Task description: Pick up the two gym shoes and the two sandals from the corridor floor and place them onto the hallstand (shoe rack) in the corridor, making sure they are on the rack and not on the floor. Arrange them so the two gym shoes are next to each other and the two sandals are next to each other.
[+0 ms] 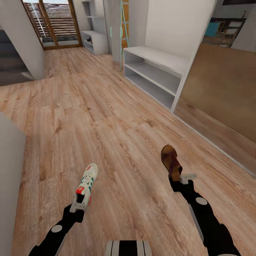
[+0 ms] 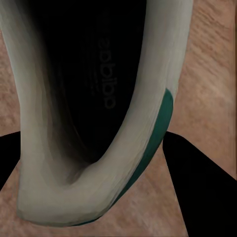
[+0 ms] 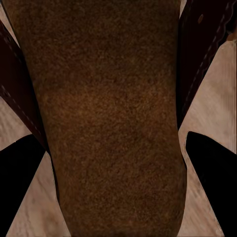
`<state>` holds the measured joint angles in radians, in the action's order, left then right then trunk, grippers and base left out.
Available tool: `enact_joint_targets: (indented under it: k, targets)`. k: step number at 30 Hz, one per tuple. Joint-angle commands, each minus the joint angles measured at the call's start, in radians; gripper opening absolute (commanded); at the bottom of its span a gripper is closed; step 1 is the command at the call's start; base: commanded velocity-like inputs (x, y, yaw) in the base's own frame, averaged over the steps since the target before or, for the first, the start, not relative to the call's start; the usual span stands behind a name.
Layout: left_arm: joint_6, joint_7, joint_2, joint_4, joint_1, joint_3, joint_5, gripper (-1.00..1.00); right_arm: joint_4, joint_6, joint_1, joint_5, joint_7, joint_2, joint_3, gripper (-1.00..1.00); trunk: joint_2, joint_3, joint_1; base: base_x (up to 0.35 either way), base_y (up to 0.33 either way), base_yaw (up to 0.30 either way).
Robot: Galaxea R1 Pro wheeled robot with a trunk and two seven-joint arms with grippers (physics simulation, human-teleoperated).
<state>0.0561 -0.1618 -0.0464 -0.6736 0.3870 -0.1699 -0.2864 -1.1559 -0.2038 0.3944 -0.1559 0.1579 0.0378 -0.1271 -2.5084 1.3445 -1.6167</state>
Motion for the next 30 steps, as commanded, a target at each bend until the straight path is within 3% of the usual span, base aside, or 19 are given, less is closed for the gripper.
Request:
enact_joint_targets:
  k: [1,7,12,16,19,20,24,30]
  targets:
    - [0.025,-0.009,0.002,0.019,0.0,-0.008,0.003,-1.0,-0.011,-0.005,0.0,-0.011,0.008,0.003,-0.003,-1.0,0.0,-0.005,0.001,0.0,0.0,0.0]
    - [0.081,-0.007,0.003,0.103,-0.001,-0.011,0.035,-1.0,-0.024,-0.002,-0.019,-0.013,0.007,0.03,-0.003,-1.0,0.001,-0.038,0.003,0.0,0.0,0.0]
    - [0.155,-0.001,0.003,0.172,-0.002,-0.011,0.043,-1.0,-0.015,0.017,-0.092,-0.013,0.002,0.039,-0.003,-1.0,0.003,-0.065,0.005,0.0,0.0,0.0]
    - [0.202,0.03,0.003,0.249,-0.002,-0.011,0.047,-1.0,0.028,0.081,-0.141,-0.012,-0.001,0.039,-0.003,-1.0,0.004,-0.086,0.007,0.0,0.0,0.0]
    - [0.282,0.06,0.0,0.288,-0.044,-0.012,0.05,-1.0,0.146,0.171,-0.178,-0.009,-0.002,0.04,-0.008,-1.0,0.004,-0.103,0.009,0.0,0.0,0.0]
    - [0.315,0.067,0.0,0.284,-0.068,-0.013,0.059,-1.0,0.224,0.26,-0.19,-0.009,-0.001,0.04,-0.033,-1.0,0.004,-0.108,0.009,0.0,0.0,0.0]
    - [0.336,0.069,-0.001,0.283,-0.086,-0.012,0.121,-1.0,0.388,0.452,-0.197,-0.008,-0.001,0.04,-0.087,-1.0,0.005,-0.13,0.011,0.0,0.0,0.0]
    - [0.341,0.07,0.002,0.295,-0.098,-0.011,0.143,-1.0,0.511,0.563,-0.198,-0.007,-0.003,0.041,-0.107,-1.0,0.007,-0.163,0.014,0.0,0.0,0.0]
